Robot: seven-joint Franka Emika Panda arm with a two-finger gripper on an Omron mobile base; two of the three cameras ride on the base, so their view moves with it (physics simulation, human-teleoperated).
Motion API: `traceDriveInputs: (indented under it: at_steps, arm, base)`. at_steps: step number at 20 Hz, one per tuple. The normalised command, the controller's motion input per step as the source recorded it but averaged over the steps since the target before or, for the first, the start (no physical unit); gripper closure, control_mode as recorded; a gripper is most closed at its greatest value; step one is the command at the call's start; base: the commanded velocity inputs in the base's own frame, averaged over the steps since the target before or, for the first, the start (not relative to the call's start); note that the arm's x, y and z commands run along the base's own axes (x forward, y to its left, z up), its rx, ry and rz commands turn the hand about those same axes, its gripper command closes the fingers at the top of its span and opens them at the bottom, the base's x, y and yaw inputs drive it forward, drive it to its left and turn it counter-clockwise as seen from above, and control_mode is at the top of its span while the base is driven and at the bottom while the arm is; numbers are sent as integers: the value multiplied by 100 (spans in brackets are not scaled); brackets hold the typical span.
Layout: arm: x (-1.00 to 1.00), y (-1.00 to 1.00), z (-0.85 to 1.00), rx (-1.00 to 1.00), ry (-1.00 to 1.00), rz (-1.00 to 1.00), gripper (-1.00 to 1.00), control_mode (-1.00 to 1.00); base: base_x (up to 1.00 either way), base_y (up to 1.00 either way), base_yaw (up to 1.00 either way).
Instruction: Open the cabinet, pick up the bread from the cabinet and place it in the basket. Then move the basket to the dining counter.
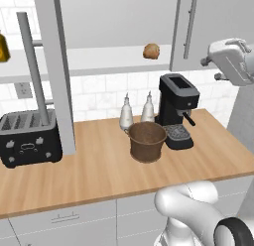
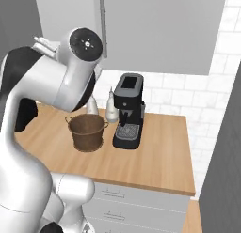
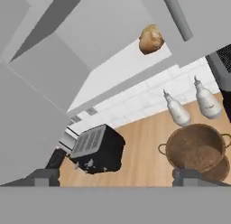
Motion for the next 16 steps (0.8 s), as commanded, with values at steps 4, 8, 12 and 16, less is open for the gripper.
traceDriveInputs:
  at_steps: [4,8,12,16]
  arm:
    - [24,-58,-28,-44,-28,-27,-100,-100]
    - [63,-28,15,-15,-24,-19,-100,-100]
    - [69,0,45,0,-4,-14,-100,-100]
    - [77,-17,42,4,8,-2,-100,-100]
  base:
    - [0,0,0]
    - [0,0,0]
    - [0,0,0]
    - [0,0,0]
